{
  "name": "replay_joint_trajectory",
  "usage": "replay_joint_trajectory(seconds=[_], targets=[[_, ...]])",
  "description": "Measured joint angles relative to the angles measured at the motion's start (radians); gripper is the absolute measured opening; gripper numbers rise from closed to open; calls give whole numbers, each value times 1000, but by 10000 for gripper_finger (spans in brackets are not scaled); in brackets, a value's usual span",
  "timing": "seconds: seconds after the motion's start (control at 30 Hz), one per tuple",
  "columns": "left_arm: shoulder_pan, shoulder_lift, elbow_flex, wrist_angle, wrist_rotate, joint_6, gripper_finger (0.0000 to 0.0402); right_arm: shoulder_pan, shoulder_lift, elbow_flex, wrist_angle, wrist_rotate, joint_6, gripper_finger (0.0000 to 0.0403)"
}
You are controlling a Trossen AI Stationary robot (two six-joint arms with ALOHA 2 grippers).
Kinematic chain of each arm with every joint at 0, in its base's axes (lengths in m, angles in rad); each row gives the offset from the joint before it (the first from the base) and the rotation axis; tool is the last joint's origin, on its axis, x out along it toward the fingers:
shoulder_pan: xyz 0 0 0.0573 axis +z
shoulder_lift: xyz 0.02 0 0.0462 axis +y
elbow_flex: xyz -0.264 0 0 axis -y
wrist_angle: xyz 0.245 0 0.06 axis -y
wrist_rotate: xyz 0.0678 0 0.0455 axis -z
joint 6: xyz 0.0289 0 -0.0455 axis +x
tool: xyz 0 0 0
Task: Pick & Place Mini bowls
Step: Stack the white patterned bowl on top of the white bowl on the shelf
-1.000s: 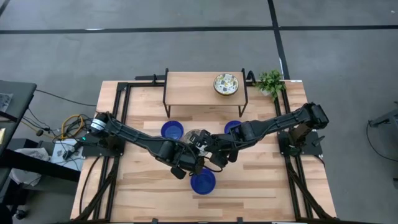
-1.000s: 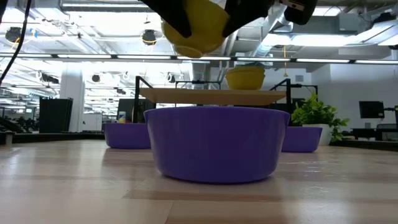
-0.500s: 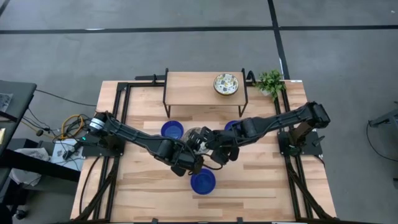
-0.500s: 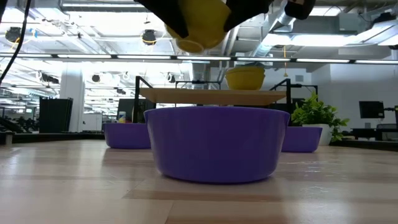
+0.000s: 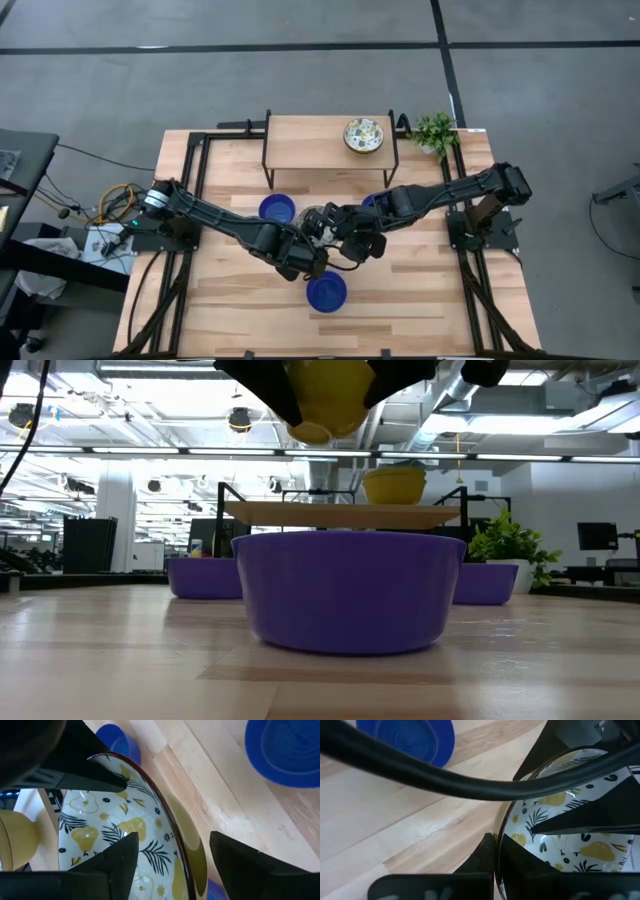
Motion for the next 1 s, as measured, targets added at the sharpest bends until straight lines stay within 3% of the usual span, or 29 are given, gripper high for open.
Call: replay_joint_trajectory(seconds=[0.2, 0.4, 1.0], targets=[[5, 0, -1, 0, 10, 14, 244, -3, 17, 2, -4, -23, 21, 0], [24, 3, -2, -15, 119, 9, 245, -1, 43, 2, -13, 2, 25, 0], [70, 3, -2, -4, 152, -56, 269, -29, 44, 2, -31, 15, 48, 0]])
